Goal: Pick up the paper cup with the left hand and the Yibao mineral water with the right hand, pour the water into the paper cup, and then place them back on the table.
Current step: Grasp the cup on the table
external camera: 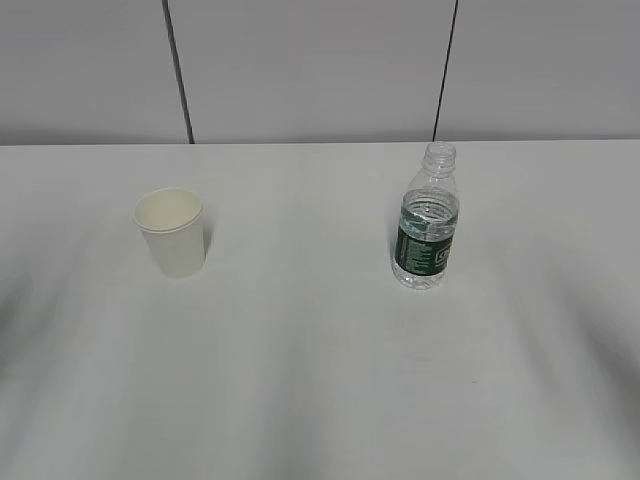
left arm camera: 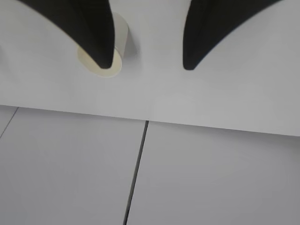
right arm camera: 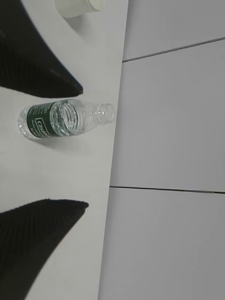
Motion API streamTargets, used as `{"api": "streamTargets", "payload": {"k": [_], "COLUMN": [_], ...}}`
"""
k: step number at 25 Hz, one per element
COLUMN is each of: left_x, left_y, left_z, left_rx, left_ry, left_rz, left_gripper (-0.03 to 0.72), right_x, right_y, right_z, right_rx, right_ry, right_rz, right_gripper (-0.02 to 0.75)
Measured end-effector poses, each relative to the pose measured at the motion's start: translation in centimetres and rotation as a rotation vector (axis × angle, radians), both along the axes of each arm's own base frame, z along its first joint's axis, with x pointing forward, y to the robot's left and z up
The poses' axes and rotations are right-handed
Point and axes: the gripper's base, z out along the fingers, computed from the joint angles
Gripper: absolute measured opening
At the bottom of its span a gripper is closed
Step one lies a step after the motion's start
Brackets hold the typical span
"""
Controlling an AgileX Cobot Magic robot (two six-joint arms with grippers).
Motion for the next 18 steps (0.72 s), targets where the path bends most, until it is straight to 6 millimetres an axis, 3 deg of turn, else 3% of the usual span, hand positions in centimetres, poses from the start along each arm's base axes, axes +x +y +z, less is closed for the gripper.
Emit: {"api": "streamTargets", "payload": {"k": [3,10,18], "left_x": [0.7,3.1,5.8], "left_y": [0.0,-0.3,-1.0], "left_z": [-0.4,-1.6,-4.2], "left_rx": [0.004,0.071,0.087], "left_ry": [0.01,0.0,0.032], "left_rz": [0.005,-0.003,-0.052], "left_gripper": [0.307,0.307,0.307], "right_x": [0.0,2.1,3.6], "right_y": [0.0,0.4,0.7], "right_z": [0.0,-0.7,-1.5], "right_rx": [0.0,-0.002,-0.006], "right_ry": [0.0,0.011,0.032], "right_rz": [0.0,0.0,0.0], "right_gripper": [0.499,0.499,0.499]}}
